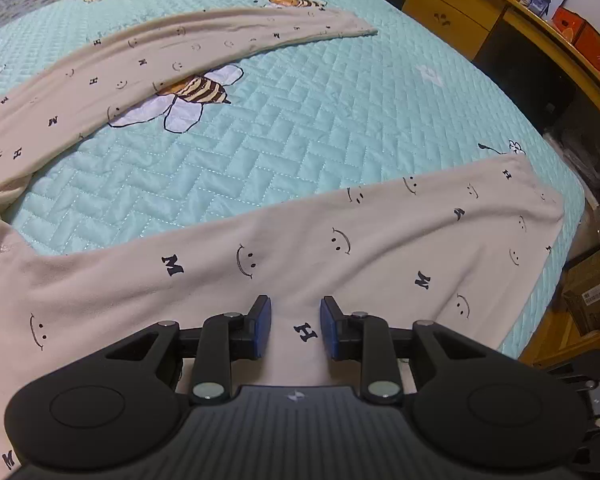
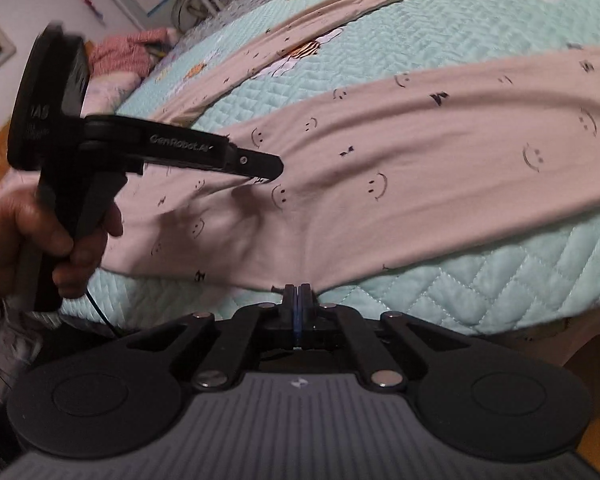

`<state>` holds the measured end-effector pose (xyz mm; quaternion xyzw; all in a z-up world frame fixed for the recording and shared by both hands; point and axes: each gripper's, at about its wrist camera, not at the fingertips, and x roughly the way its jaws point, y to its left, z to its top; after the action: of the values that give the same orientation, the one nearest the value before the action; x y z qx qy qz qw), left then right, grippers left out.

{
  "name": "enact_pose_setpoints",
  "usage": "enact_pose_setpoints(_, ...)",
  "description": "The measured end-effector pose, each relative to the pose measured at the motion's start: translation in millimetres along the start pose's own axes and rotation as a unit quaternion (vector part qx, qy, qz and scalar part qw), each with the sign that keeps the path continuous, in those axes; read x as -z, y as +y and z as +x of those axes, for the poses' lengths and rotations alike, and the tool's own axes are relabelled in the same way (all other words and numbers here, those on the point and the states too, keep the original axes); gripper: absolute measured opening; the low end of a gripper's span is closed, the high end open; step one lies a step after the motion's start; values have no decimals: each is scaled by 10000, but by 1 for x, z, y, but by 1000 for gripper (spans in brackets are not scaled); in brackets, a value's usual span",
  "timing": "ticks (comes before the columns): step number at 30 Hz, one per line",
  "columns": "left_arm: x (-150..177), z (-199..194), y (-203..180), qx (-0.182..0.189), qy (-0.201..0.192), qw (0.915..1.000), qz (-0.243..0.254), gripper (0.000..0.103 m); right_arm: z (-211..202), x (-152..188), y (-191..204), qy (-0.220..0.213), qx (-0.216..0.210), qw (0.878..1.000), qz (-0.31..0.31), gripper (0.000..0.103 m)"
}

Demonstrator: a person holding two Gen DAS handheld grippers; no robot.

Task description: Fold clothes

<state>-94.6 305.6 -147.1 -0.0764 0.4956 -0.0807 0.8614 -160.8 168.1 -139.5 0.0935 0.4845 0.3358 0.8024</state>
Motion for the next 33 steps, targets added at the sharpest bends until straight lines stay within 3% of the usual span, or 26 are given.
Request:
enact_pose_setpoints(1, -1, 0, 1, 13, 21, 10000, -20, 29, -4, -5, 4, -53, -6, 10000, -21, 7)
enact_pose_setpoints(6, -2, 1, -3, -50, 57, 10000, 6, 29, -15, -28, 22, -533, -174, 9979, -327, 8)
enact_pose_setpoints(11, -3, 2, -4, -86, 107, 9999, -13, 29, 11, -3, 7, -193, -133, 9996, -159, 3)
enact_pose_setpoints(15, -4, 2, -6, -128, 126, 9998, 7, 29, 2, -1, -4, -33, -250, 9994, 251, 0)
enact_pose_setpoints(17, -4, 2, -6, -145, 130, 9998, 29, 29, -7, -8, 3, -79, -262, 9995, 159, 8)
enact_pose_setpoints(21, -4, 2, -7, -155, 134, 9998, 10, 29, -18, -28, 13, -566, -445, 9974, 42, 9)
enact_pose_setpoints(24, -5, 2, -6, -140, 171, 9998, -2, 29, -7, -22, 8, -415, -412, 9983, 27, 13)
enact_pose_setpoints(30, -8, 4, -2, -56, 232, 9997, -106, 29, -4, 0, -12, -51, -490, 9980, 407, 2)
enact_pose_setpoints(33, -7, 4, -4, -83, 217, 9997, -100, 30, -20, -5, -16, -170, -566, 9971, 486, 10)
